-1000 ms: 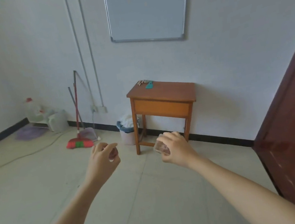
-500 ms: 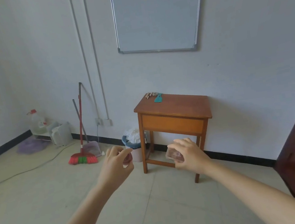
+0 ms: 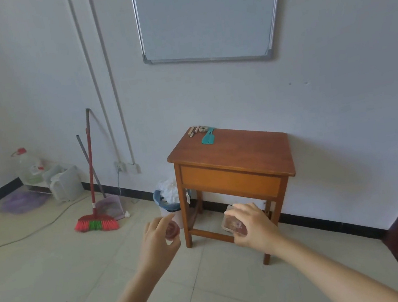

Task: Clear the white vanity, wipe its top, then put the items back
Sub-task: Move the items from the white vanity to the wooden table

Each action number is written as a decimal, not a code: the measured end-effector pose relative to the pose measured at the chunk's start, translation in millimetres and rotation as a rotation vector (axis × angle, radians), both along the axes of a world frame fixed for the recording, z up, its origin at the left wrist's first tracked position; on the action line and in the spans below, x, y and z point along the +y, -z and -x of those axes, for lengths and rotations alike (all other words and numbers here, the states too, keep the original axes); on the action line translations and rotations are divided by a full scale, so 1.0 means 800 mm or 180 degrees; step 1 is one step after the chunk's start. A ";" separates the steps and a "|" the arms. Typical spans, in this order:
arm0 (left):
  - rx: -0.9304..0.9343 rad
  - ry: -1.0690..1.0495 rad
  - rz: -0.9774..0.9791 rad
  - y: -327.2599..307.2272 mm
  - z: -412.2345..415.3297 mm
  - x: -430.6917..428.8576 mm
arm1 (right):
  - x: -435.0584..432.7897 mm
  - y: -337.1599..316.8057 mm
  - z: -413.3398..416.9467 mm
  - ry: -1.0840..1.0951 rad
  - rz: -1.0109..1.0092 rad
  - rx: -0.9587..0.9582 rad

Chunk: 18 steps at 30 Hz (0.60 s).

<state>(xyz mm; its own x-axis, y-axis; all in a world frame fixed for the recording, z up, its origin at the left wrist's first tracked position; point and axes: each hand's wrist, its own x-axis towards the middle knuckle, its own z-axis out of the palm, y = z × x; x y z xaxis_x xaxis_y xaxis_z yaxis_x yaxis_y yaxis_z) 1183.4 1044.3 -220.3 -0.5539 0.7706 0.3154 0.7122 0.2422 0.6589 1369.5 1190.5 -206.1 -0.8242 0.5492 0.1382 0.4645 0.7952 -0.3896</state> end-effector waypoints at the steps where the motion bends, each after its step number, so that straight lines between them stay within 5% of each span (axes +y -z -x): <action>1: -0.0065 0.0005 0.0044 0.005 0.006 0.011 | 0.011 0.006 0.007 -0.0015 0.0007 -0.0045; 18: -0.0240 0.0414 0.0019 0.015 0.238 0.305 | 0.256 0.007 0.204 0.0478 -0.0144 -0.0166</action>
